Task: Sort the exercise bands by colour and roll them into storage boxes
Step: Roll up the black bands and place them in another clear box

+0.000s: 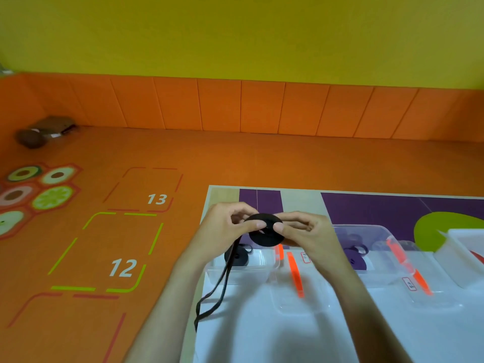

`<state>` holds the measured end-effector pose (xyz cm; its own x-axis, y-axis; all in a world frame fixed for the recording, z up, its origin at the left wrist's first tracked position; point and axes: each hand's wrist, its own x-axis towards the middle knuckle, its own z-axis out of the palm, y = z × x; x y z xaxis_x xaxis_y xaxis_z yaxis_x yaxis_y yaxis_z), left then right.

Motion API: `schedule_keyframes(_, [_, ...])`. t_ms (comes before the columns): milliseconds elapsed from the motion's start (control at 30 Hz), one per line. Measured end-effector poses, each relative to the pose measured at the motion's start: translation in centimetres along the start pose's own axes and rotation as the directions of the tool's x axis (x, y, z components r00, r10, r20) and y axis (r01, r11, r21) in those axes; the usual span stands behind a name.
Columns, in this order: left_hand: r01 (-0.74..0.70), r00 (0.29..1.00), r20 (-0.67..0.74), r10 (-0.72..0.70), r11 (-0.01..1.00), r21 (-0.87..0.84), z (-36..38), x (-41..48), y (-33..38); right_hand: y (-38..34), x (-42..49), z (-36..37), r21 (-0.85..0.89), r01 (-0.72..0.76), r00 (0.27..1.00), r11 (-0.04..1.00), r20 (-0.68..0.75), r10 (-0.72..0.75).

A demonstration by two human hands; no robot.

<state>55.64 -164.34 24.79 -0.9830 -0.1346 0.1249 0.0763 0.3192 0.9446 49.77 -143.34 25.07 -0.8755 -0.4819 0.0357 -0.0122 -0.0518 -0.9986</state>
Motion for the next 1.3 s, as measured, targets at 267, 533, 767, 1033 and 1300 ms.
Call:
schedule_keyframes(267, [0.012,0.998,-0.061,-0.024,0.982,-0.19,0.3,-0.2,-0.4,0.4,0.2,0.2,-0.042,0.081,0.986,0.996,-0.143,-0.087])
schedule_keyframes(533, [-0.029,0.995,-0.104,0.011,0.984,-0.177,1.2,0.4,0.8,-0.6,1.0,-0.1,-0.111,0.165,0.981,0.98,-0.086,-0.175])
schedule_keyframes(767, [-0.009,0.996,-0.087,0.005,0.999,-0.053,1.0,0.0,-0.5,0.8,0.7,-0.5,-0.231,0.161,0.985,0.96,-0.028,-0.172])
schedule_keyframes(1033, [-0.051,0.984,-0.179,-0.008,0.945,-0.324,2.1,-0.2,0.3,1.6,0.5,1.9,0.073,0.127,0.957,0.989,-0.272,-0.102])
schedule_keyframes(1300, [-0.049,0.998,-0.031,0.047,0.996,-0.075,0.7,-0.6,0.6,0.4,0.8,0.2,-0.217,0.18,0.981,0.959,-0.026,-0.19])
